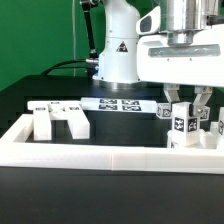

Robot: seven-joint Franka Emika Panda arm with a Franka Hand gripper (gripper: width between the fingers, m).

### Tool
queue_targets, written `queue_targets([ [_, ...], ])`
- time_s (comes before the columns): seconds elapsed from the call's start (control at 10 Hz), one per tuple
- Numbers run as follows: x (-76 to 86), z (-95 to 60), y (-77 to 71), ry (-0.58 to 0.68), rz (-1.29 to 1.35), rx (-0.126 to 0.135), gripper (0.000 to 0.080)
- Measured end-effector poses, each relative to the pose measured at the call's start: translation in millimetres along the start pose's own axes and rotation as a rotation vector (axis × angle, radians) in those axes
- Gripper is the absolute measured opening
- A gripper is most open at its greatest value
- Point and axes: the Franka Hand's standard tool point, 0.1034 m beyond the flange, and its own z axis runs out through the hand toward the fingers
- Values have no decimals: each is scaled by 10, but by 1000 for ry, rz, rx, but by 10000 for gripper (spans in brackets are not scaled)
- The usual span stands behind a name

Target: Assemble chair

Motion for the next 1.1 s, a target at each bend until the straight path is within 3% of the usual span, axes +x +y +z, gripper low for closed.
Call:
queue_targets([
  [0.5,-25,4,1,-14,373,1,291],
  [0.8,-29,5,-1,-14,332,2,300],
  [1.0,-29,3,-4,-14,233,3,605],
  [1.1,-27,2,-4,-12,94,4,605],
])
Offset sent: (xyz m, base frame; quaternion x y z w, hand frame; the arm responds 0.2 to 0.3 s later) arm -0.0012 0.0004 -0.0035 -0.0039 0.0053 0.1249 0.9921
